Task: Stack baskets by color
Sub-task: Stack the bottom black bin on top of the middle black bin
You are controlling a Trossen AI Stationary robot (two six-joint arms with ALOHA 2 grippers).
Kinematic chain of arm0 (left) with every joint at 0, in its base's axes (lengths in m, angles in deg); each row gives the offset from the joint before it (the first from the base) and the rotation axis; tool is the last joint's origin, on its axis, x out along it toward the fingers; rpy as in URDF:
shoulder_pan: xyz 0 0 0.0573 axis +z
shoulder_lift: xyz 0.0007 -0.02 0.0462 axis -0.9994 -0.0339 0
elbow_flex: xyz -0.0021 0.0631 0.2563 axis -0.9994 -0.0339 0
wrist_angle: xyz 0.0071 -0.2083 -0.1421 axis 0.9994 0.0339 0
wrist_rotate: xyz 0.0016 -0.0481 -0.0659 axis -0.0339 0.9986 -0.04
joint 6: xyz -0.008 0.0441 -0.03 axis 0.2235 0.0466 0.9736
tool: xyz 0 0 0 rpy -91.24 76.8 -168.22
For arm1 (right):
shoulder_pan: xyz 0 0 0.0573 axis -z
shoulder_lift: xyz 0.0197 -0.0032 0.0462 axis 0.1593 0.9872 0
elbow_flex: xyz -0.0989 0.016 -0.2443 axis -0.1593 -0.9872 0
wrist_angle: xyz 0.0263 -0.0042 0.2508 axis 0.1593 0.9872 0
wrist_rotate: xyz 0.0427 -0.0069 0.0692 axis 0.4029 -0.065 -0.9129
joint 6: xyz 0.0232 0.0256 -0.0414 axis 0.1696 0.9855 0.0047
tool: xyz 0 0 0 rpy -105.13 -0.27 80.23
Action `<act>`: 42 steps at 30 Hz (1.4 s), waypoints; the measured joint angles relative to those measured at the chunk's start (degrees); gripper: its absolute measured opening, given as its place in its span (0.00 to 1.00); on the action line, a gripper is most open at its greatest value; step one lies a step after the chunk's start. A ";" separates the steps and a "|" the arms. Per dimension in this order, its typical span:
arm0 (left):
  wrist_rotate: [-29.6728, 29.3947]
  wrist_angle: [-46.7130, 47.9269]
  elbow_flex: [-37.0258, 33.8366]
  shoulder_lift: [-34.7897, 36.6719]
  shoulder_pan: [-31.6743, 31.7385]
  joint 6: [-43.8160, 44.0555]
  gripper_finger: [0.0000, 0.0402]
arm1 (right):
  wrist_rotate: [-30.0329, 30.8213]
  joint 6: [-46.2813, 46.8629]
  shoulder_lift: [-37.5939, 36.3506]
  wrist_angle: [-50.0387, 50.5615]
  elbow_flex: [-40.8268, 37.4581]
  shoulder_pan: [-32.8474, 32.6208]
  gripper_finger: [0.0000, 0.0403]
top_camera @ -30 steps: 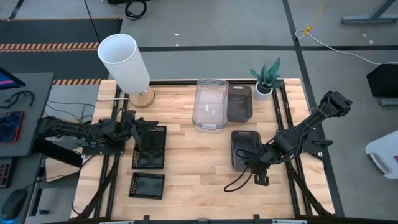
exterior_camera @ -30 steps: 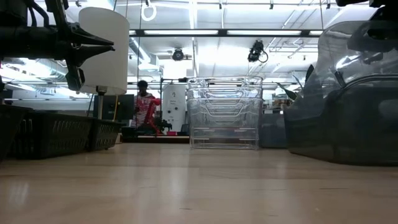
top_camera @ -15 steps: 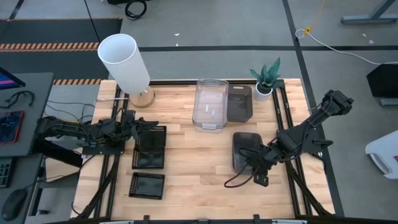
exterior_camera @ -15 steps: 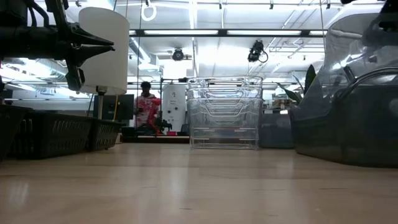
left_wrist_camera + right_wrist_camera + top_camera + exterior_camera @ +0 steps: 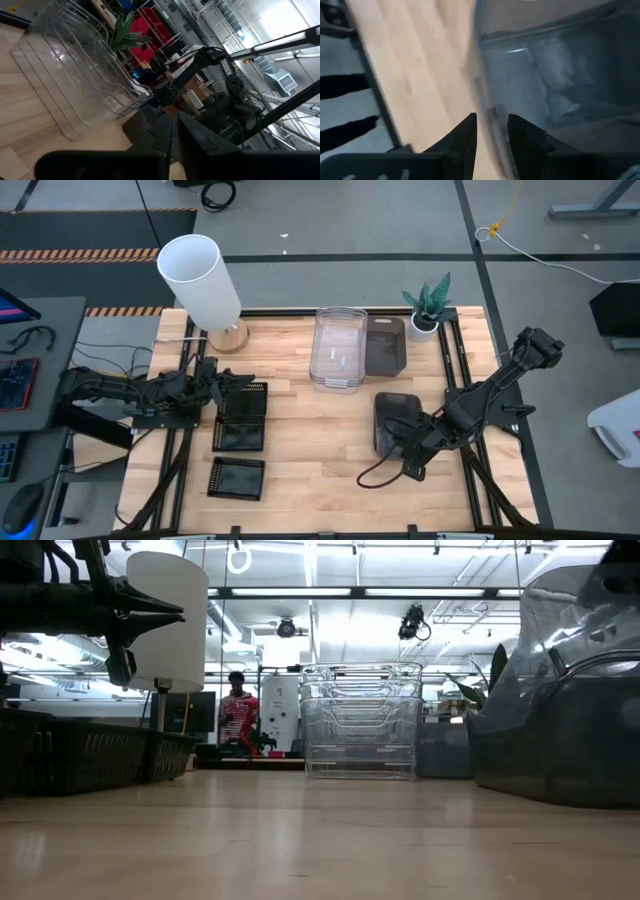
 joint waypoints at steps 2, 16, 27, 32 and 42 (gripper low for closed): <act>0.00 0.02 0.00 -0.02 0.01 0.01 0.09 | 2.11 0.53 0.07 4.15 2.27 0.00 0.28; 0.00 0.02 0.00 -0.02 0.02 0.00 0.08 | 3.42 -5.72 0.07 9.52 5.78 0.63 0.18; 0.00 0.02 0.00 -0.01 0.00 0.00 0.07 | 4.43 -5.82 0.31 10.20 5.78 0.51 0.03; 0.00 0.02 0.00 -0.01 0.01 0.00 0.08 | 4.77 -5.81 0.33 10.64 7.48 0.04 0.02; 0.00 0.02 0.00 0.00 0.00 0.01 0.07 | 8.49 -5.86 0.33 13.46 8.49 0.07 0.02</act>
